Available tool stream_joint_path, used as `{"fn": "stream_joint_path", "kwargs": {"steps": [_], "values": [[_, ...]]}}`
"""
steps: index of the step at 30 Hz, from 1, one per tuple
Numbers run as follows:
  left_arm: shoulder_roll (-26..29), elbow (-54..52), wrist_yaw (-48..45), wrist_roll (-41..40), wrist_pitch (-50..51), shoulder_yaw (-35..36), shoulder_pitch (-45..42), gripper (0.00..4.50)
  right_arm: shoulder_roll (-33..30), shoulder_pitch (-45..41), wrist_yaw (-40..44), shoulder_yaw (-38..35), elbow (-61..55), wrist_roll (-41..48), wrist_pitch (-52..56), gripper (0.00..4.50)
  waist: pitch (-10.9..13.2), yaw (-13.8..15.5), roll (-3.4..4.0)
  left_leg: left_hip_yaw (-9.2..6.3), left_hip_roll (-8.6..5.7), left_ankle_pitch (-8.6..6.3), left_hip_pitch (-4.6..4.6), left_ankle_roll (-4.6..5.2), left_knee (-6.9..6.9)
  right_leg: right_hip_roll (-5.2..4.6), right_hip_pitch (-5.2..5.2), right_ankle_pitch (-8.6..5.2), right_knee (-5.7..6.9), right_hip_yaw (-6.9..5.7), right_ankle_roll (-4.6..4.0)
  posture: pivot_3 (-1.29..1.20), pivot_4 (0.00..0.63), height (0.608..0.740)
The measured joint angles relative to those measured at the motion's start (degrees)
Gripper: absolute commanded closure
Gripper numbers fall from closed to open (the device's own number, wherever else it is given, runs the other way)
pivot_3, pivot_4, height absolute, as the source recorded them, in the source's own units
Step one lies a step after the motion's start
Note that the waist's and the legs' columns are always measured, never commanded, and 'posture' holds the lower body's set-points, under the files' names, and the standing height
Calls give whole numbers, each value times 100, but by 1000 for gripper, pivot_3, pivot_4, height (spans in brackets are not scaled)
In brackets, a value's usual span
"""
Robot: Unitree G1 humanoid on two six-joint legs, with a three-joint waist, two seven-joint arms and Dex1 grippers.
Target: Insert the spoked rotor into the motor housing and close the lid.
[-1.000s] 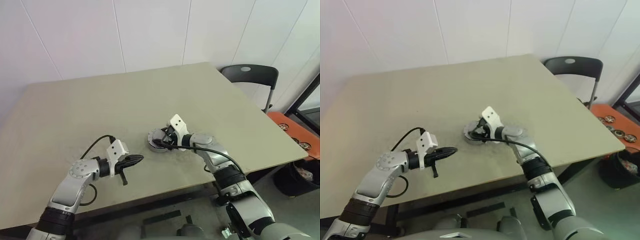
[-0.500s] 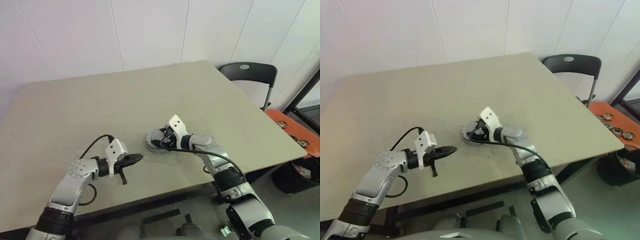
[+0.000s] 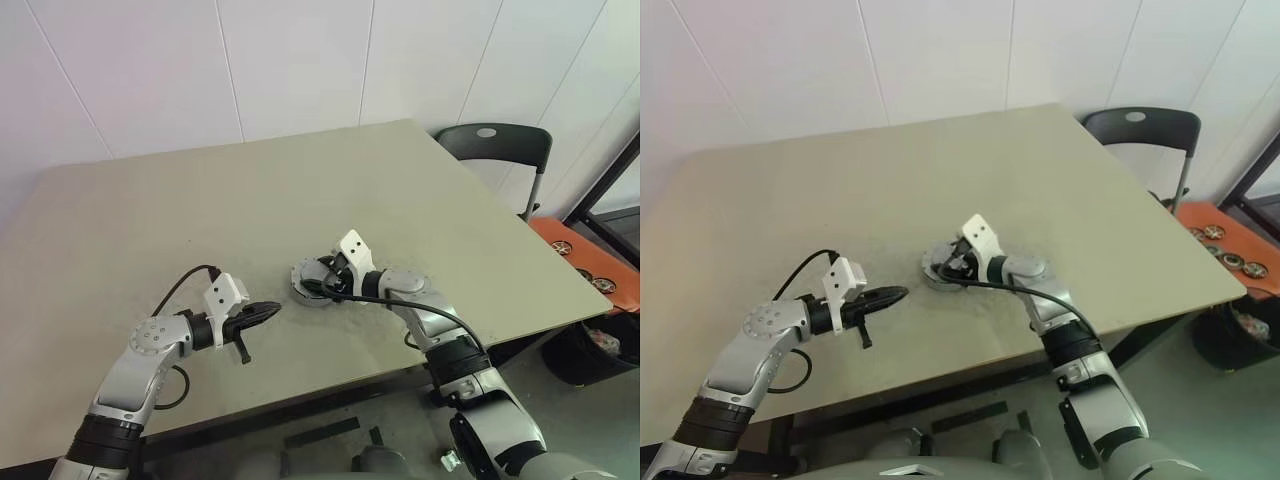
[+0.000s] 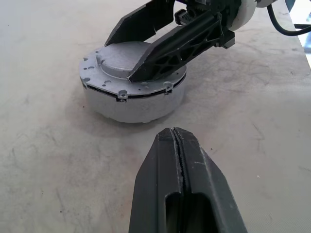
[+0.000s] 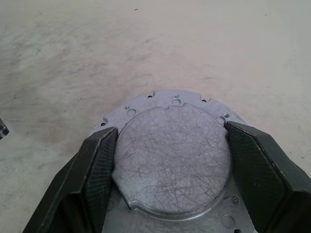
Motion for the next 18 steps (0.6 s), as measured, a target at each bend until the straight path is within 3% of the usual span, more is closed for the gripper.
{"fn": "stream_joint_path", "kwargs": {"steps": [18], "values": [[-1, 131, 23, 5, -40, 31, -2, 4500, 164, 80, -17, -249, 14, 135, -69, 1374, -1, -8, -1, 3, 0, 2, -1, 1, 0, 7, 10, 0, 9, 0, 1, 0, 0, 740]]}}
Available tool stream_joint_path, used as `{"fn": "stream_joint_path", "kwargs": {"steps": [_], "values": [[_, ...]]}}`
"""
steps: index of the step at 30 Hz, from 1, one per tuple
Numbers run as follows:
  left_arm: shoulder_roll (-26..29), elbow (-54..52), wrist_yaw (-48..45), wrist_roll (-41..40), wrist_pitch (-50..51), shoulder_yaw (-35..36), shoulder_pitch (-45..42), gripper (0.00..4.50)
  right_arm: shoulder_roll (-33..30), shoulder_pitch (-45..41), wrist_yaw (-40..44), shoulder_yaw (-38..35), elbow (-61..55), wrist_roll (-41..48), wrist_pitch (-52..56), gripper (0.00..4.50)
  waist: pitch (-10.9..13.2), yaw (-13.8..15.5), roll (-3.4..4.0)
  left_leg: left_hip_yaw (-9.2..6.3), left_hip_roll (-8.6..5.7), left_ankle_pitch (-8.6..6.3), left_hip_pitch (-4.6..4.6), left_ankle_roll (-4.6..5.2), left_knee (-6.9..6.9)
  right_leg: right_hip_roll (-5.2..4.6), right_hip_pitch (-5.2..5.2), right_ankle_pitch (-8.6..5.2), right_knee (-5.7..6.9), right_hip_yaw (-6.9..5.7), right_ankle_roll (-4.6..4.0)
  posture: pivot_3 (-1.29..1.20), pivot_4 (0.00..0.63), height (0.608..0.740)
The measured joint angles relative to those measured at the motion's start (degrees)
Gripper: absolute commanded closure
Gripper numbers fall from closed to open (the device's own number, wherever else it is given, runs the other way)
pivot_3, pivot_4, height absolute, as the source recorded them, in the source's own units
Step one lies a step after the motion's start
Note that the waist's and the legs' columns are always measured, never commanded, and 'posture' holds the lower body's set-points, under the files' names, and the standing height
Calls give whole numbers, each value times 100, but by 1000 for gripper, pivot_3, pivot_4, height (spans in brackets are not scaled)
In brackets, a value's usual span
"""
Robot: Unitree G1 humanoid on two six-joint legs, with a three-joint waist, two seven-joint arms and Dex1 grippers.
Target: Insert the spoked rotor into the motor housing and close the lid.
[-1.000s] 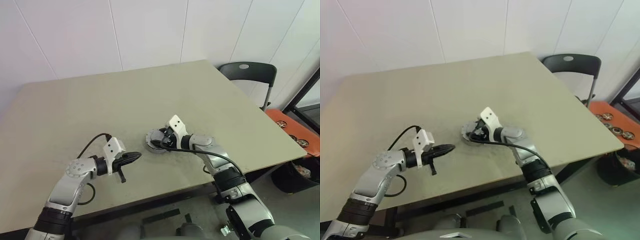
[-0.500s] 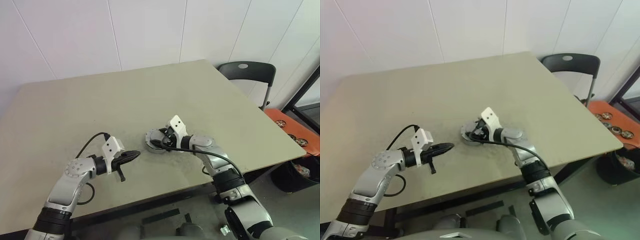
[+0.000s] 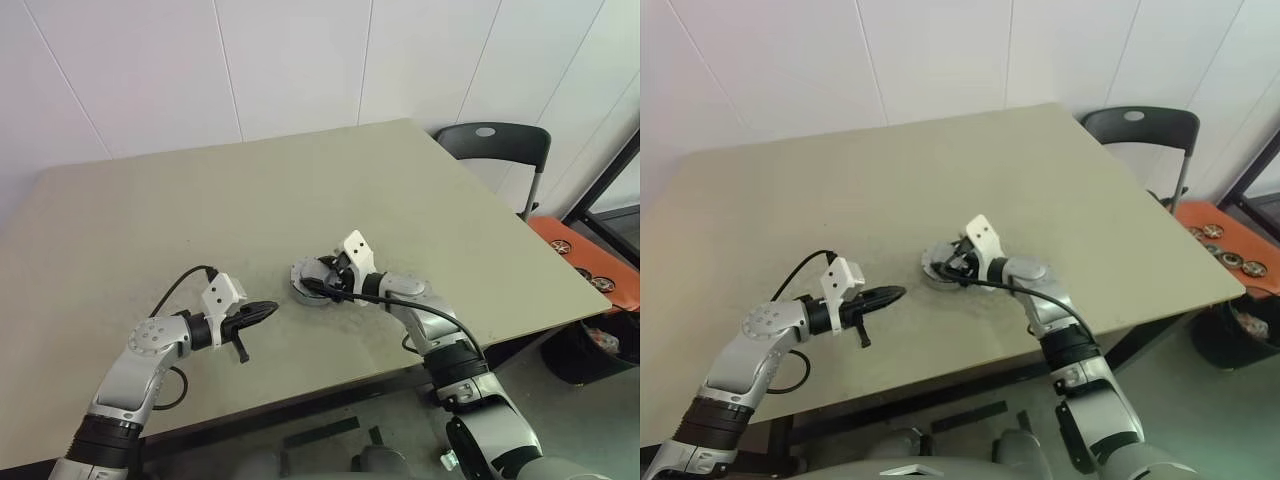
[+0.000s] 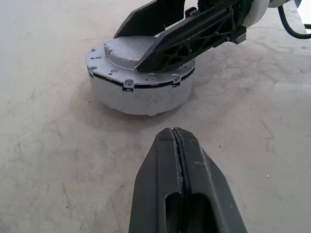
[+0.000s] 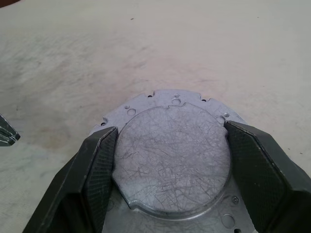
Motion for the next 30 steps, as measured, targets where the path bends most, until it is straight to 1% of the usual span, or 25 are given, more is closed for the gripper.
{"fn": "stream_joint_path", "kwargs": {"steps": [9, 14, 18, 20, 25, 30], "values": [[-9, 38, 28, 37, -18, -1, -7, 4500, 43, 15, 51, -75, 97, 44, -174, 1374, 1, -1, 0, 1, 4, 2, -1, -1, 7, 11, -1, 0, 11, 1, 1, 0, 0, 740], [-22, 45, 33, 61, -84, -3, -15, 4500, 210, 28, 73, -191, 161, 206, -237, 1374, 7, 17, 3, 1, 9, 2, -8, -2, 29, 16, -2, 1, 28, 1, 2, 0, 0, 740], [-22, 46, 33, 91, -92, -3, -15, 4500, 226, 38, 59, -239, 165, 248, -233, 1374, 9, 16, 3, 1, 9, 2, -13, -2, 40, 16, -5, 2, 34, 2, 4, 0, 0, 740], [-22, 46, 32, 101, -93, -3, -14, 4500, 216, 37, 18, -185, 184, 182, -309, 1374, 10, 16, 3, 1, 9, 2, -13, -2, 41, 16, -8, 2, 38, 2, 3, 0, 0, 740], [-22, 46, 29, 106, -94, -3, -14, 4500, 58, -57, -143, 227, 349, -349, -755, 1374, 9, 15, 3, 1, 9, 2, -9, -2, 60, 17, -8, 1, 61, 4, 4, 0, 0, 740], [-22, 45, 23, 107, -94, -3, -14, 4500, 29, -93, -160, 367, 386, -538, -962, 1374, 9, 17, 2, 1, 10, 5, -2, -7, 67, 17, -6, 1, 76, 7, 4, 0, 0, 740]]}}
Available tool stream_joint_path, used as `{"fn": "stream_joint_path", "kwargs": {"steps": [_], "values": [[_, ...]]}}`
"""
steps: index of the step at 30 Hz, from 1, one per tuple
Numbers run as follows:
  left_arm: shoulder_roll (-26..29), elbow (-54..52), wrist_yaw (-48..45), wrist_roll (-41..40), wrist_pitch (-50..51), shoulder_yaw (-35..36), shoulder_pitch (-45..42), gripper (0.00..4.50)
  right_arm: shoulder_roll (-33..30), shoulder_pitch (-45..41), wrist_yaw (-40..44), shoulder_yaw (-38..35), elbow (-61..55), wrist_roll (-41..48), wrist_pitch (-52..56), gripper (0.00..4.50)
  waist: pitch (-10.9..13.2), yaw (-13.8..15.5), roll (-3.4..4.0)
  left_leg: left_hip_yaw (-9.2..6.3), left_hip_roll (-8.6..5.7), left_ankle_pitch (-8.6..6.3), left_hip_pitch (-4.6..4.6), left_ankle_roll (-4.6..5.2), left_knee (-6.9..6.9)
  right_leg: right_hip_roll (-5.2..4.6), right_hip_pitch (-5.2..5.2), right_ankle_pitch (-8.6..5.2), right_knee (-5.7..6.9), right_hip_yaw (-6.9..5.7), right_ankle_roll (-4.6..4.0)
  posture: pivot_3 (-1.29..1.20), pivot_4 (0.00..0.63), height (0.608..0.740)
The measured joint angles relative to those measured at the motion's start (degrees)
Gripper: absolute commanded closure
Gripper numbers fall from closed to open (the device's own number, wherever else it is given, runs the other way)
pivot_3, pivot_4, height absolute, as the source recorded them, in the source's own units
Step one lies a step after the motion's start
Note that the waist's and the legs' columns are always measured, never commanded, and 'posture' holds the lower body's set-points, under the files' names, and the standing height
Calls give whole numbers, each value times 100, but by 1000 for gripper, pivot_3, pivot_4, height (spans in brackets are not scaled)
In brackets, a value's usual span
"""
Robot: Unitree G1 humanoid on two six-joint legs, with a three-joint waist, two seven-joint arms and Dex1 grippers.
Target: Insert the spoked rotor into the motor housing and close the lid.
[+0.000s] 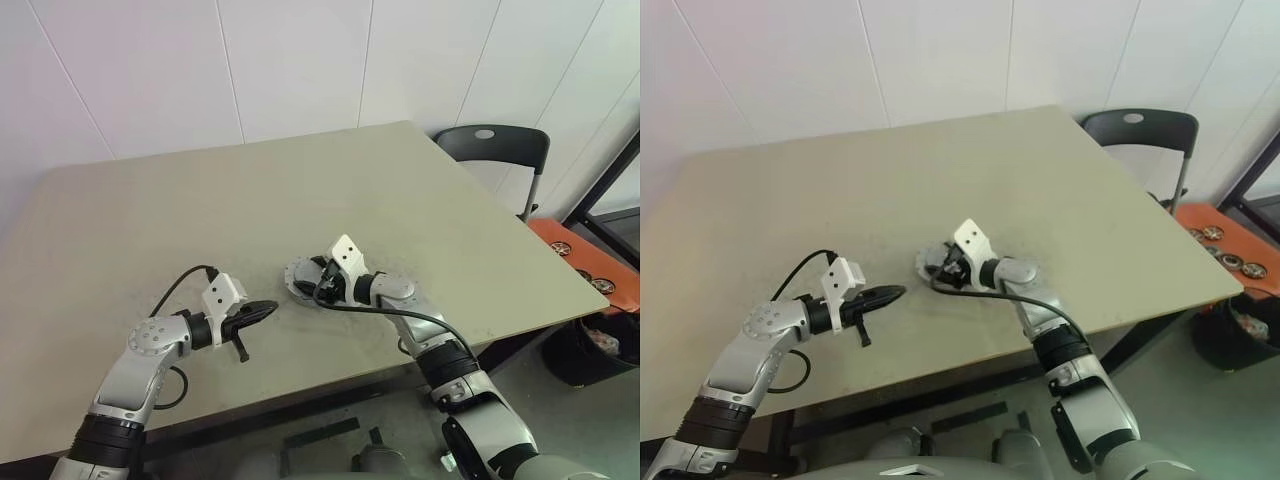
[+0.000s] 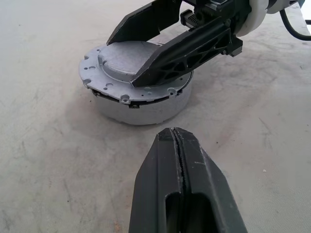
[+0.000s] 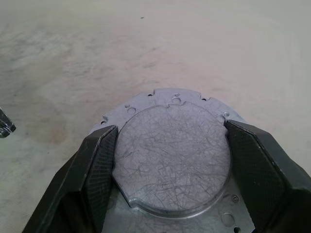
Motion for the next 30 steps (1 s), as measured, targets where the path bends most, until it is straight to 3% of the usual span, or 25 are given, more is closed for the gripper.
{"fn": "stream_joint_path", "kwargs": {"steps": [12, 30], "values": [[-15, 16, 1, 6, 0, -9, -6, 4500, -27, -261, 294, -189, -7, 308, 806, 1374, 0, 8, -1, 0, 2, 1, -8, 0, -3, 3, -7, 0, -2, 0, 0, 0, 0, 740], [-99, 50, 17, 23, -1, -86, -14, 4500, -333, -400, 592, 97, -45, 55, 629, 1374, 0, 18, -2, 0, 1, 1, -8, 0, 2, 5, -6, 0, 0, 0, 0, 0, 0, 740]]}}
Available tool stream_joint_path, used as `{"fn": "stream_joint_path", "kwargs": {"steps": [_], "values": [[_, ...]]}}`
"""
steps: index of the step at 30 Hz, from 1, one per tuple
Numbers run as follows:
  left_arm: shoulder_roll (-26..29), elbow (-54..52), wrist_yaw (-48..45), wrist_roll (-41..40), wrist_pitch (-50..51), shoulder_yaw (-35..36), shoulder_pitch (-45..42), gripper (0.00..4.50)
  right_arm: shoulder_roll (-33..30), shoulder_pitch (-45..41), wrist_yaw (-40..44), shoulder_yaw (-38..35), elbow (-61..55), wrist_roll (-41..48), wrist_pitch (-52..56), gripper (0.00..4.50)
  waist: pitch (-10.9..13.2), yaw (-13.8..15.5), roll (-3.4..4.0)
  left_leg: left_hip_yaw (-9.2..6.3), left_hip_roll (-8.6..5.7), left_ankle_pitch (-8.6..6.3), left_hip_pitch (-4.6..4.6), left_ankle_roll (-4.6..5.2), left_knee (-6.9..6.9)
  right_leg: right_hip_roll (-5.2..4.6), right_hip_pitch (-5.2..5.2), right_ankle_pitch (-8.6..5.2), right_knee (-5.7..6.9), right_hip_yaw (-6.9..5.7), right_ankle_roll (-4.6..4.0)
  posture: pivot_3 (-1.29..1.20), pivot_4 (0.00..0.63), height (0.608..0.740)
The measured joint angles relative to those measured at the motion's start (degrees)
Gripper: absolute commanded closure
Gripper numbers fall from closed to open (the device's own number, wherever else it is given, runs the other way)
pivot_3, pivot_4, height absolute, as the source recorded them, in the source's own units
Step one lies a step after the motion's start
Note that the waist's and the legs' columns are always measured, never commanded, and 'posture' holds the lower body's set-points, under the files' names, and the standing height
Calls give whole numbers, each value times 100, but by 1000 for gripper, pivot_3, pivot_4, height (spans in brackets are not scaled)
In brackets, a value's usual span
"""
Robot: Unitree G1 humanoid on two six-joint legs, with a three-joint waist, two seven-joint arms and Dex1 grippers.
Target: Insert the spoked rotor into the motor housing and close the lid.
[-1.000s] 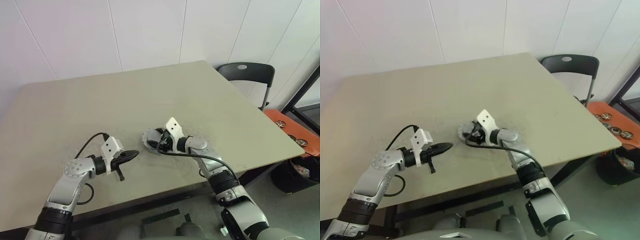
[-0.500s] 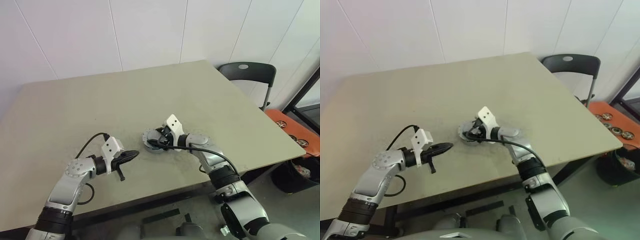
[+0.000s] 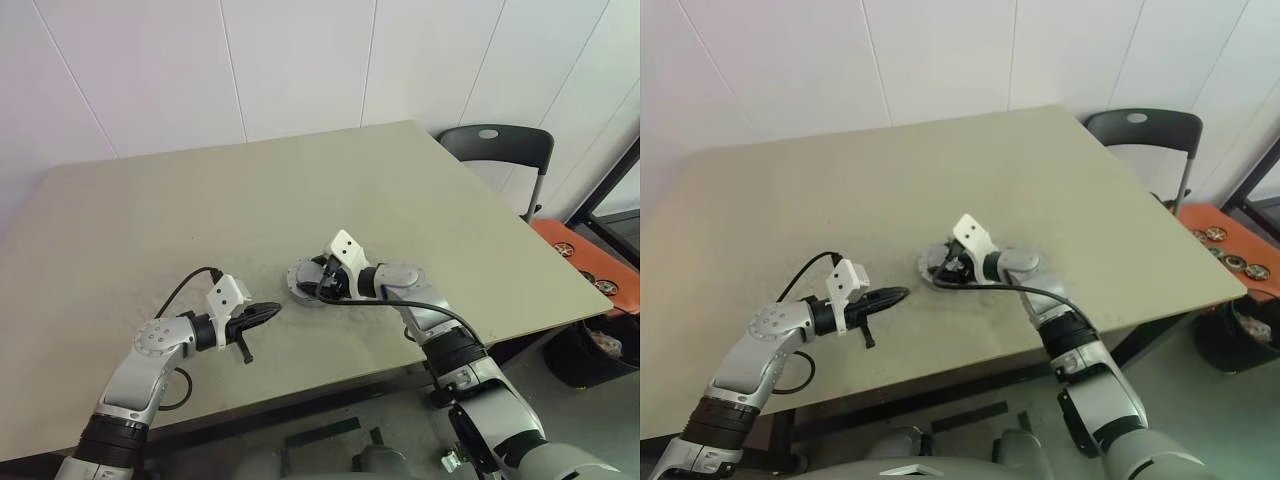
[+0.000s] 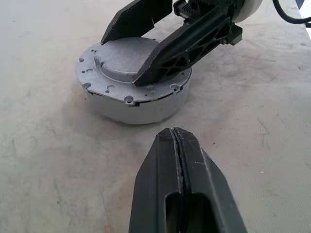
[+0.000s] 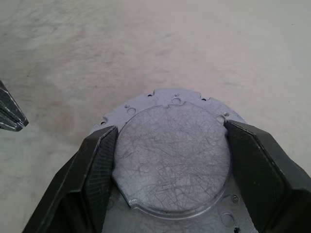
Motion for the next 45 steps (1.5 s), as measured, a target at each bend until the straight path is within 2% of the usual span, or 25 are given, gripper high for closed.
{"fn": "stream_joint_path", "kwargs": {"steps": [9, 20, 45], "values": [[0, 6, 0, 2, -1, 0, 0, 4500, -66, -60, 106, 40, 23, -68, -8, 1374, 0, -2, 0, 0, 0, 0, 0, 0, 2, 2, 1, 0, 2, 0, 0, 0, 0, 740], [0, 11, -9, 4, -2, -1, -1, 4500, 70, -168, -220, -10, 331, -78, -138, 1374, 0, 17, 0, 0, -1, 2, 0, -2, 8, 2, 2, 0, 8, 0, 1, 0, 0, 740], [-35, 62, -4, 56, -2, -35, -12, 4500, -39, -116, 66, 80, 207, -176, -209, 1374, -1, 13, -3, 0, -1, 2, 2, -2, 10, 5, 4, 0, 9, 0, 1, 0, 0, 740]]}}
